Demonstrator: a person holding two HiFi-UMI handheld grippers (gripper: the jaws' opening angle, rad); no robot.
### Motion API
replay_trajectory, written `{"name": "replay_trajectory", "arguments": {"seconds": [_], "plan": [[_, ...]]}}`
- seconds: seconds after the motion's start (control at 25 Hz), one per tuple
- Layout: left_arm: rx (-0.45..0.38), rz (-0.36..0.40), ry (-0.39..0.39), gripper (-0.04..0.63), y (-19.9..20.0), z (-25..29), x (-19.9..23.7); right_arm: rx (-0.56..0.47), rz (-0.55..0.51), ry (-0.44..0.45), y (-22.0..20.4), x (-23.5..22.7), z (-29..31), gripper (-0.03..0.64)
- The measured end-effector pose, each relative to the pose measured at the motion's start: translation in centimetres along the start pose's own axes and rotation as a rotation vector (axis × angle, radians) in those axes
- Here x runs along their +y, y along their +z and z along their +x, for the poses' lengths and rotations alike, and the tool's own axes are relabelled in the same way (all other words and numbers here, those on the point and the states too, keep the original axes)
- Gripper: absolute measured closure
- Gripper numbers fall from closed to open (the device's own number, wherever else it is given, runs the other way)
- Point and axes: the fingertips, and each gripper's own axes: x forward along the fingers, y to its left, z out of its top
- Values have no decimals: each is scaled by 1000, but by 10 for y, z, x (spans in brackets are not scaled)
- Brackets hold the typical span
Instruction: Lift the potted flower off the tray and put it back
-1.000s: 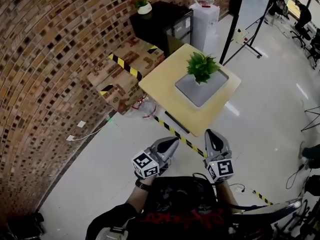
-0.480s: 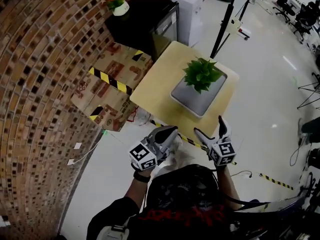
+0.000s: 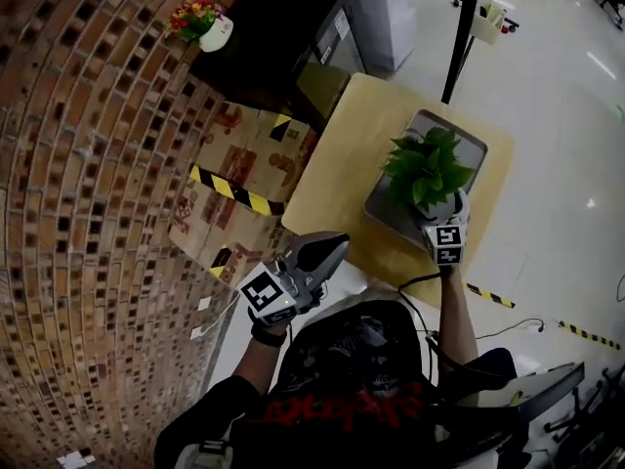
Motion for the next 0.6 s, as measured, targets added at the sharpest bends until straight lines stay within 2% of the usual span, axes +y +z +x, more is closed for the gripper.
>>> {"name": "replay_trajectory", "arguments": {"seconds": [0.2,0.28,0.44,0.6], "plan": [[60,-13,-60,595,6,24,39,-16,82,-36,9,-17,62,25],[70,-23,-92,595,3,33,42,-27,92,-50,7,-20,75,87],[80,-38,-174,595,3,39,51,-14,79,-116,12,-18,74,100],[78,-5,-270,595,10,31,67,-29,96,-205,39,-13,53,101]]}}
